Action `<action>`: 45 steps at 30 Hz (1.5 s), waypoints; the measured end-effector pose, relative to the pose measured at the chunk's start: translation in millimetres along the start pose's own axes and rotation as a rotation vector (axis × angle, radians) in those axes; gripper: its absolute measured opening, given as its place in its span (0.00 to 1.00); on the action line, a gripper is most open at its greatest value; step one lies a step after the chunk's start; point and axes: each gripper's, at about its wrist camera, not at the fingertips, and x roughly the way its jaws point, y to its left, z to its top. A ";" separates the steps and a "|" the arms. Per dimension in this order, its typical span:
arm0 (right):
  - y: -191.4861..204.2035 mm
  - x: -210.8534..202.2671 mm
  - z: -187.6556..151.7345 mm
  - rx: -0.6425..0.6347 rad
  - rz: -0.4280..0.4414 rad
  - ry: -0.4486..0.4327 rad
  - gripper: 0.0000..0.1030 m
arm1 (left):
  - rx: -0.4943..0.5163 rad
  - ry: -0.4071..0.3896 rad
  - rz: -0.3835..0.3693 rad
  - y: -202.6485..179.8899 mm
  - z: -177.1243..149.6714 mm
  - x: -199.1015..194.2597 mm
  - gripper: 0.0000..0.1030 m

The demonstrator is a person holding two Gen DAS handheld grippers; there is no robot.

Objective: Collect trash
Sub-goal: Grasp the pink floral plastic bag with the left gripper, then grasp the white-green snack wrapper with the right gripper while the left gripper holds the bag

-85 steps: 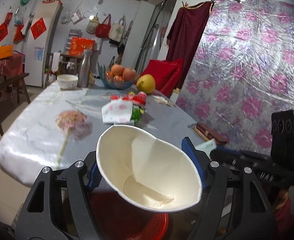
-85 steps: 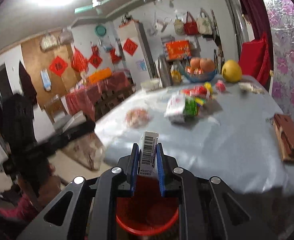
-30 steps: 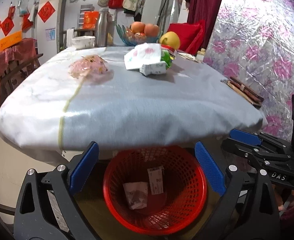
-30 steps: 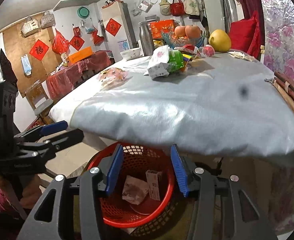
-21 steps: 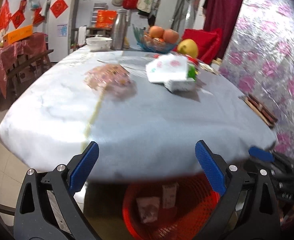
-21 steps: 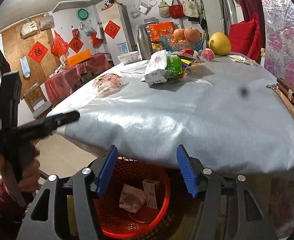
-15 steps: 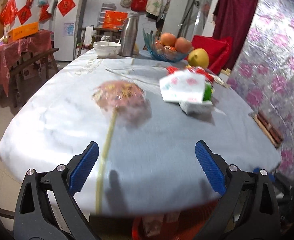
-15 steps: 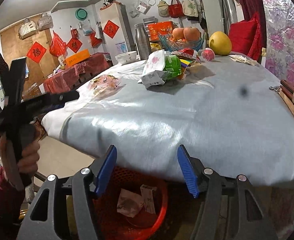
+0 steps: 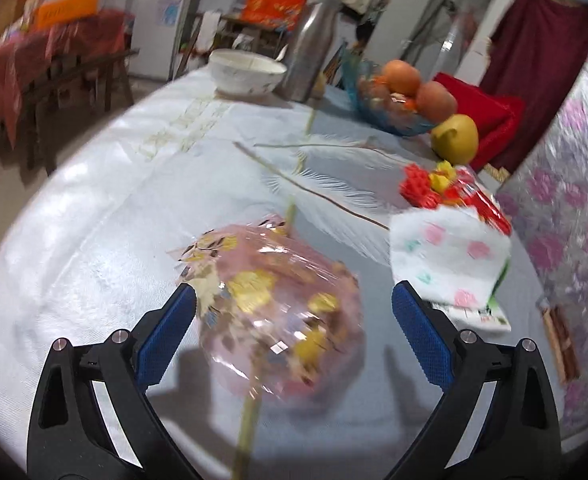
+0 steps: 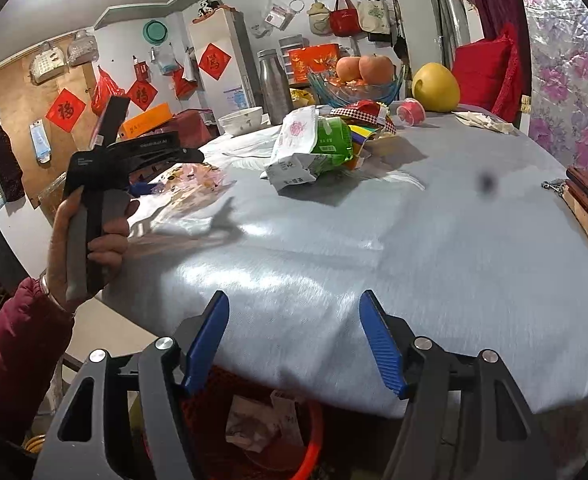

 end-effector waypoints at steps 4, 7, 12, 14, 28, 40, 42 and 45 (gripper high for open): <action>0.6 6.6 8.8 0.005 0.008 -0.009 0.63 | -0.071 -0.013 -0.101 20.4 -1.7 -0.4 0.70; 2.1 14.9 19.6 0.011 0.026 -0.007 0.63 | -0.081 -0.020 -0.140 22.7 -5.0 -2.4 0.61; 7.4 29.9 44.0 0.001 0.041 -0.008 0.63 | -0.019 -0.014 -0.156 10.1 -8.2 -4.7 0.62; 9.0 36.0 55.8 -0.009 0.024 -0.013 0.63 | 0.026 -0.017 -0.123 1.5 -9.0 -5.4 0.72; -7.0 99.8 109.0 0.119 0.062 0.074 0.53 | 0.208 -0.023 -0.070 -26.9 -18.0 1.5 0.38; 18.0 69.1 106.1 0.045 0.068 -0.025 0.09 | 0.217 -0.041 -0.059 -29.6 -19.5 -1.4 0.38; 23.3 48.8 98.5 0.013 0.074 -0.048 0.09 | 0.217 -0.044 -0.054 -29.8 -19.1 -1.6 0.38; 21.7 33.8 88.3 -0.008 0.068 -0.049 0.09 | 0.218 -0.040 -0.053 -30.2 -18.6 -0.8 0.38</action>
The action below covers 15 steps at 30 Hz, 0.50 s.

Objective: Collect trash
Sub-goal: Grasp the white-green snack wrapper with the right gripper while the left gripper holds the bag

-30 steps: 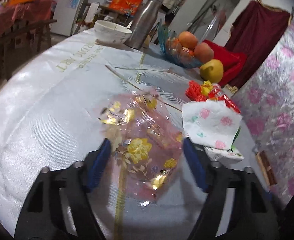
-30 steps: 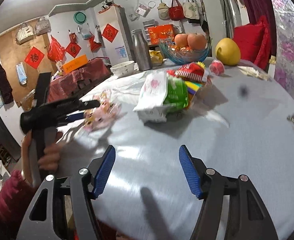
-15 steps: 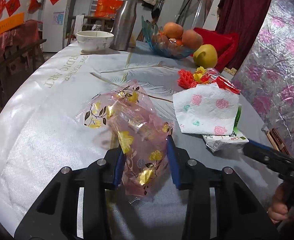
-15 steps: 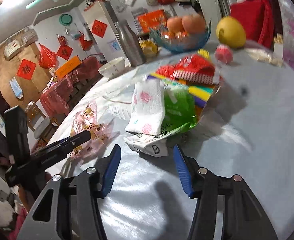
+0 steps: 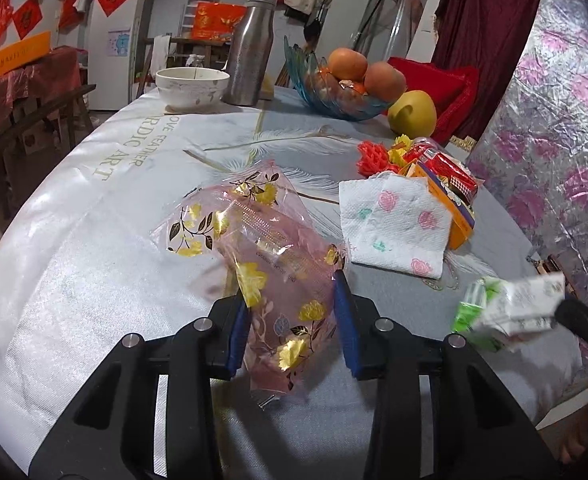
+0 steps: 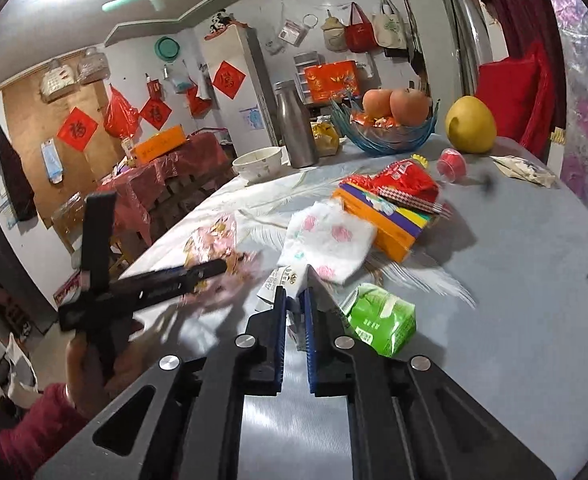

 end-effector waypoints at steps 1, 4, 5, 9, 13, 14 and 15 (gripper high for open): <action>-0.5 -2.4 -3.9 -0.019 -0.005 0.008 0.10 | 0.000 0.003 0.000 0.5 -0.2 0.4 0.38; -1.5 -7.7 -14.1 -0.064 -0.051 0.010 0.37 | -0.004 0.009 0.006 0.5 -0.5 1.5 0.38; -0.4 -10.8 -18.2 -0.072 -0.050 0.004 0.58 | -0.006 0.012 0.007 0.8 -0.2 2.2 0.38; 9.1 -12.6 -25.9 -0.167 -0.127 -0.030 0.64 | -0.005 0.019 0.009 0.6 -0.6 3.5 0.38; 9.7 6.3 -24.4 -0.216 -0.161 -0.023 0.71 | 0.007 0.025 0.010 -1.4 -0.7 4.9 0.38; 8.1 15.2 -24.2 -0.220 -0.188 -0.004 0.70 | 0.012 0.031 0.008 -1.9 -0.5 5.9 0.38; 7.1 23.1 -25.2 -0.222 -0.203 0.019 0.59 | 0.015 0.034 0.007 -2.2 -0.5 6.6 0.38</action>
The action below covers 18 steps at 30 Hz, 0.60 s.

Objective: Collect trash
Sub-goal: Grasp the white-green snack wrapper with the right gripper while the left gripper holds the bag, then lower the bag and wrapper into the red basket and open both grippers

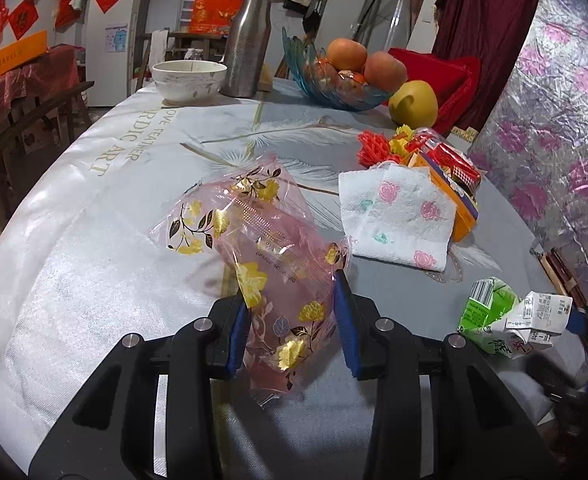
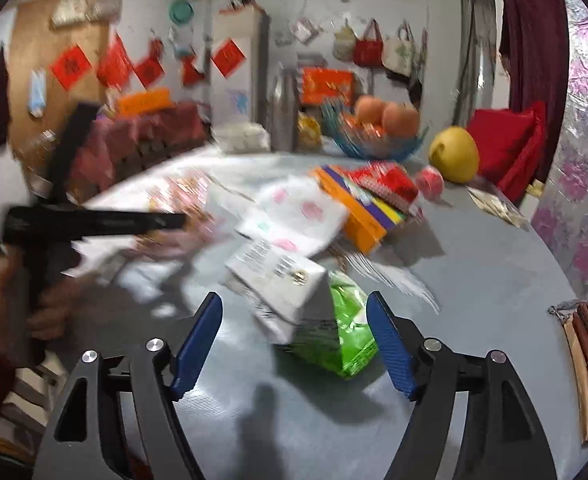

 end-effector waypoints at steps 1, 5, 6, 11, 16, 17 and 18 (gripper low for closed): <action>0.8 6.3 -1.2 -0.001 0.021 0.026 0.34 | 0.003 0.001 -0.001 -0.4 0.0 0.0 0.38; -2.2 -14.3 -5.3 0.056 0.058 -0.046 0.20 | 0.020 -0.012 -0.003 -3.6 -0.5 -2.2 0.37; -4.9 -25.5 -6.2 0.073 0.050 -0.073 0.20 | 0.029 -0.028 0.003 -5.5 -1.3 -5.0 0.36; -13.5 -59.5 -7.7 0.105 0.072 -0.131 0.20 | 0.053 -0.090 -0.053 -21.9 -11.0 -39.2 0.36; -18.8 -85.8 -9.6 0.142 0.158 -0.161 0.20 | 0.100 -0.142 -0.058 -45.0 -20.4 -80.2 0.36; -18.2 -91.0 -9.8 0.145 0.167 -0.167 0.20 | 0.105 -0.149 -0.065 -49.3 -23.1 -88.9 0.36; -18.1 -96.9 -10.3 0.148 0.179 -0.174 0.20 | 0.107 -0.153 -0.075 -52.8 -25.8 -96.3 0.36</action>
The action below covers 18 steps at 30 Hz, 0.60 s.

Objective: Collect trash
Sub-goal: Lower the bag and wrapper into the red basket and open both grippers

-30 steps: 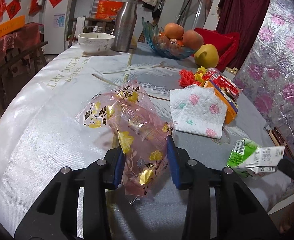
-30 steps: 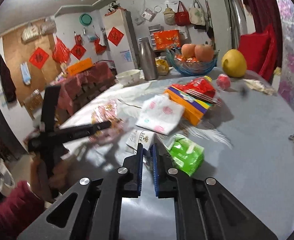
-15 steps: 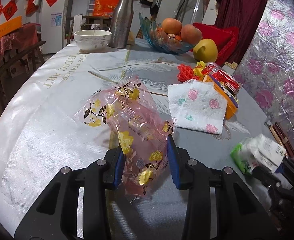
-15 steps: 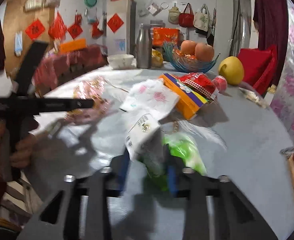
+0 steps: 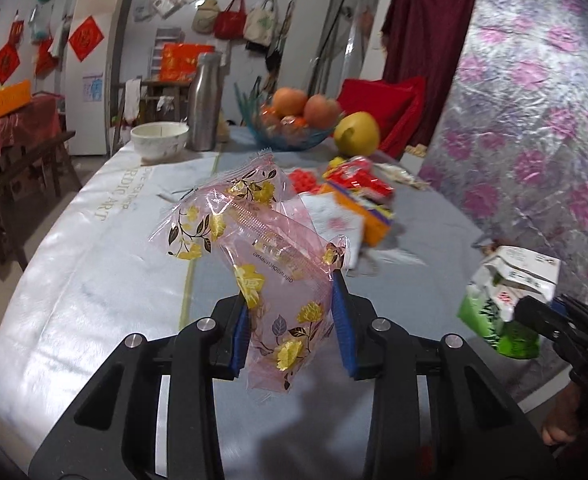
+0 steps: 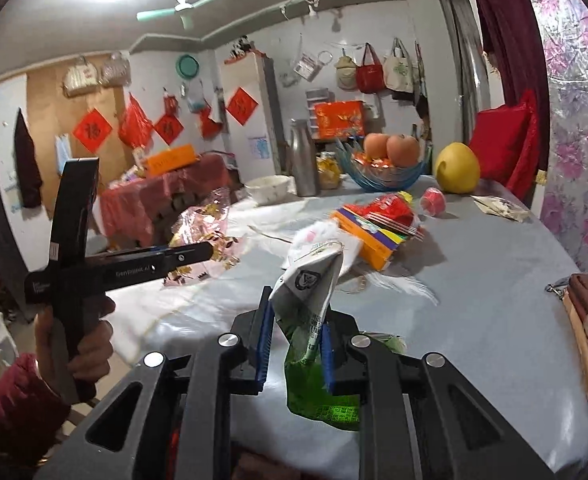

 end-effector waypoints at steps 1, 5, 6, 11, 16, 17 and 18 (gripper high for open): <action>2.1 -7.3 -0.2 0.004 0.014 -0.007 0.20 | 0.000 -0.004 -0.013 -4.1 -1.8 -6.9 0.36; 6.4 -37.9 -4.2 0.005 0.022 -0.035 0.21 | 0.018 -0.011 -0.049 -23.6 -16.0 -36.0 0.36; 6.3 -45.6 -6.1 0.007 0.024 -0.037 0.21 | 0.029 -0.012 -0.049 -28.7 -21.7 -42.9 0.36; 10.7 -71.4 -23.0 0.016 0.077 -0.002 0.21 | 0.036 -0.021 -0.051 -44.5 -47.6 -74.1 0.36; 27.2 -81.4 -50.0 0.004 0.135 0.064 0.21 | 0.017 -0.043 -0.047 -46.8 -67.4 -102.9 0.36; 31.2 -80.2 -55.2 0.003 0.152 0.083 0.21 | 0.014 -0.045 -0.048 -47.3 -70.1 -106.2 0.36; 34.7 -78.9 -59.6 0.003 0.166 0.100 0.21 | 0.010 -0.045 -0.048 -47.3 -73.8 -110.1 0.36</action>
